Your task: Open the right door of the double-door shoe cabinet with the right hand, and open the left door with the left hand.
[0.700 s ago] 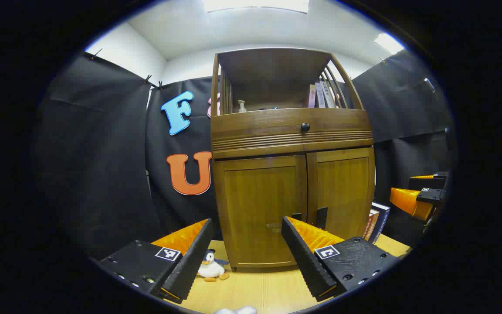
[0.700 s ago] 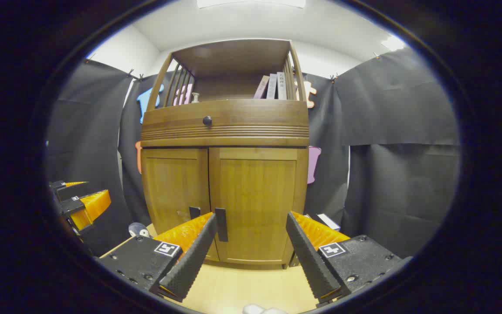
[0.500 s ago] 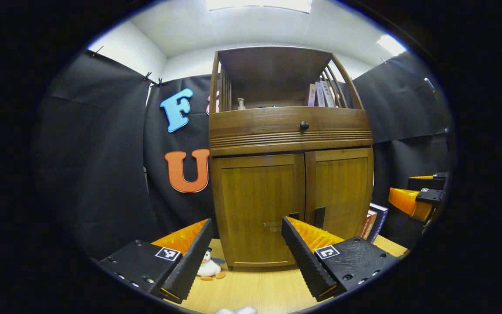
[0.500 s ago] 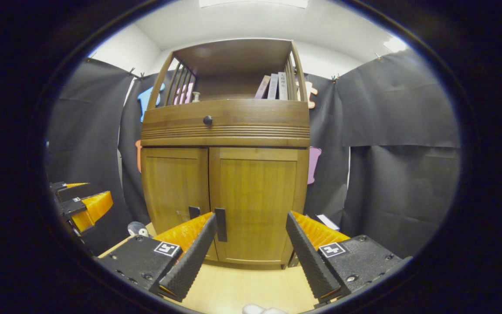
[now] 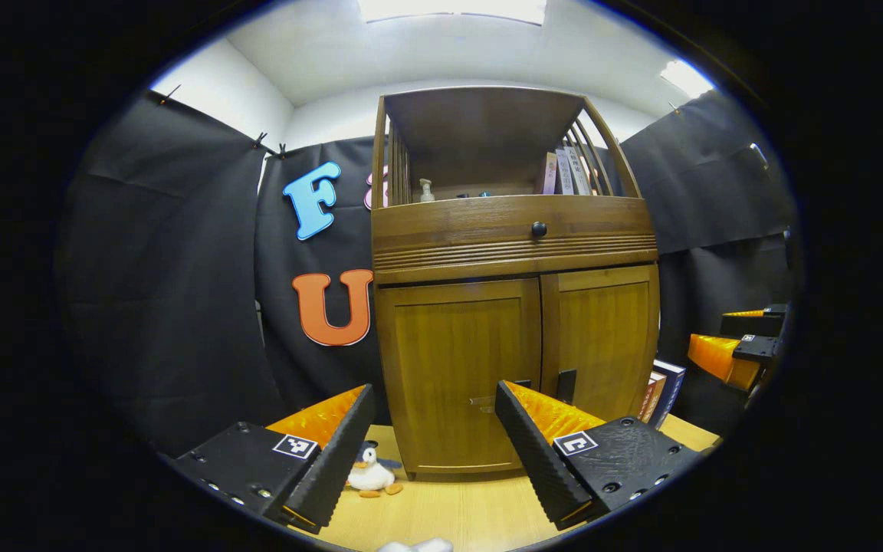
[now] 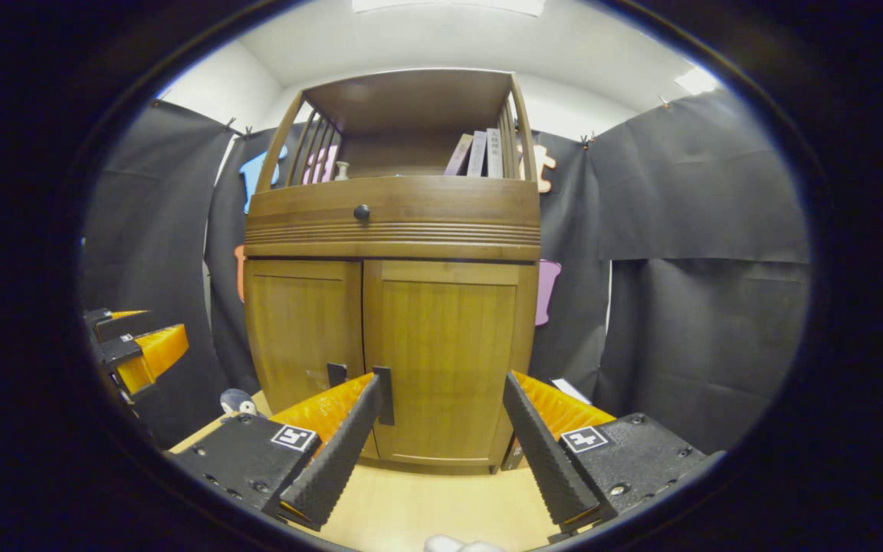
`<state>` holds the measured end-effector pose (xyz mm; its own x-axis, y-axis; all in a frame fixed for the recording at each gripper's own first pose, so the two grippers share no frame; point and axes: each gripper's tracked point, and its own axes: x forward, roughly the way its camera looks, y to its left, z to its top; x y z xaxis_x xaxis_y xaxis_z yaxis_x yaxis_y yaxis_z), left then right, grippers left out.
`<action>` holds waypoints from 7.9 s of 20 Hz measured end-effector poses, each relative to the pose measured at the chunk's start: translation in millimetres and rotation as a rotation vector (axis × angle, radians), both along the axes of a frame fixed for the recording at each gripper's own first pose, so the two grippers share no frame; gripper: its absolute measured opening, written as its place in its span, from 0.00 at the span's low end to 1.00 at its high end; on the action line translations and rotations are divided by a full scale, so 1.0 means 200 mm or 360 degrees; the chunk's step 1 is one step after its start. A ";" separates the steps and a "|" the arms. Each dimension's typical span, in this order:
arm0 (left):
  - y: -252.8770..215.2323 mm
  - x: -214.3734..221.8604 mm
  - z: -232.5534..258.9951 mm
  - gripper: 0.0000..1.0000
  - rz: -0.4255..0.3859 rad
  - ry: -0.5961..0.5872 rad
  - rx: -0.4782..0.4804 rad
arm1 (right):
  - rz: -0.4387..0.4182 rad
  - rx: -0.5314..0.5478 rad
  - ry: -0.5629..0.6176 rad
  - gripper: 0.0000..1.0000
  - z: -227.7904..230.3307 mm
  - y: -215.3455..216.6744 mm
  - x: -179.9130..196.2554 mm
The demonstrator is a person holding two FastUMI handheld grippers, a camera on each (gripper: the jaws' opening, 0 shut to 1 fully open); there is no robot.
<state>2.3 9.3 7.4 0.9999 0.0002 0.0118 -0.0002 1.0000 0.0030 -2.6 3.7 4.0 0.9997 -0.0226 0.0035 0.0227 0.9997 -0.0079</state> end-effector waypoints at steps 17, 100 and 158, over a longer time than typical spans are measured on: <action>0.07 -0.11 0.01 0.96 0.0007 -0.0002 -0.0016 | -0.0027 -0.0033 0.0066 1.00 -0.10 0.01 0.09; 0.02 -0.34 -0.21 0.96 -0.0092 0.0118 -0.0099 | 0.0009 0.0021 0.0370 0.25 -0.77 0.03 0.40; -0.44 -0.23 -0.18 1.00 -0.0382 0.0098 -0.0116 | -0.0149 0.0192 0.0337 0.60 -0.78 -1.07 -0.07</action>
<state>-43.5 -79.5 -29.2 0.9702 -0.2387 -0.0406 0.2352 0.9690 -0.0762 -17.0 -210.2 -152.0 0.9715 -0.1024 -0.2137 0.1254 0.9874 0.0967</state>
